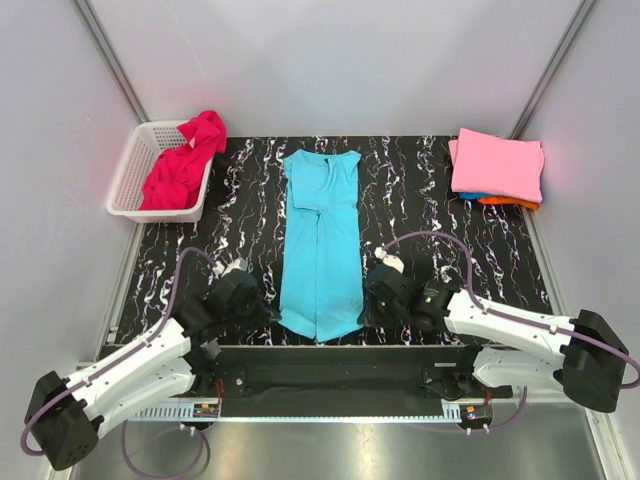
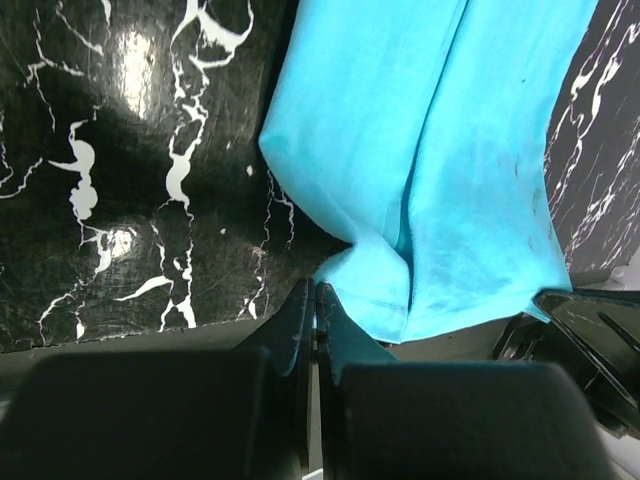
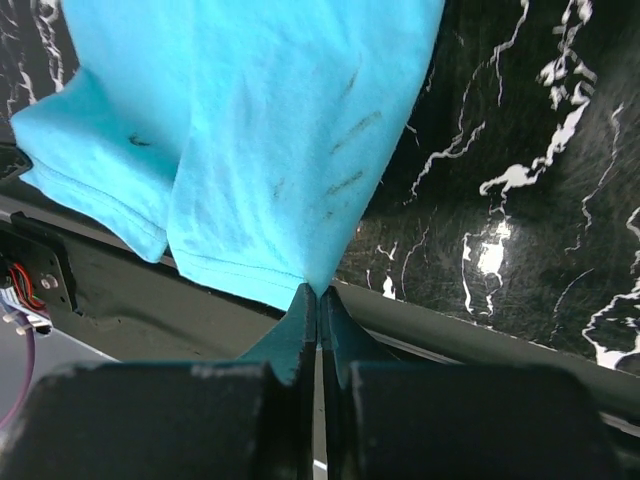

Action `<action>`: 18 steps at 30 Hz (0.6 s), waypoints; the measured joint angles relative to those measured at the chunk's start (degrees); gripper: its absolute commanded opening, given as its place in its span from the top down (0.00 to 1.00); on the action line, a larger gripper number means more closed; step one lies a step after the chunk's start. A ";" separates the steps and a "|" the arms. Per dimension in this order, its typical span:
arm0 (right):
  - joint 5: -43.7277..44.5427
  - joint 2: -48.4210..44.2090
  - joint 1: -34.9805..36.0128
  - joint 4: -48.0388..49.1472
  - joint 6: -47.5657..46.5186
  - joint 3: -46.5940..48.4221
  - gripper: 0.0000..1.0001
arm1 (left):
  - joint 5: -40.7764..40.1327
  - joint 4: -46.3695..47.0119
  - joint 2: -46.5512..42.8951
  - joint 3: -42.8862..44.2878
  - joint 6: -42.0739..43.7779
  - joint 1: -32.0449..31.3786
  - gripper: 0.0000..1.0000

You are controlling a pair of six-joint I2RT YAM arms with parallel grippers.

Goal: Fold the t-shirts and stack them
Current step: Fold the tshirt

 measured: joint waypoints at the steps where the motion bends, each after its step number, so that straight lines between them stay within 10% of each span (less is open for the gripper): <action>1: 0.42 0.00 0.00 -0.46 -0.46 0.76 1.00 | -0.44 0.00 0.33 0.46 0.00 -0.09 1.00; 18: 11.47 11.98 -7.69 -1.42 -16.06 15.76 1.00 | -13.60 2.73 19.30 21.40 4.20 -0.79 1.00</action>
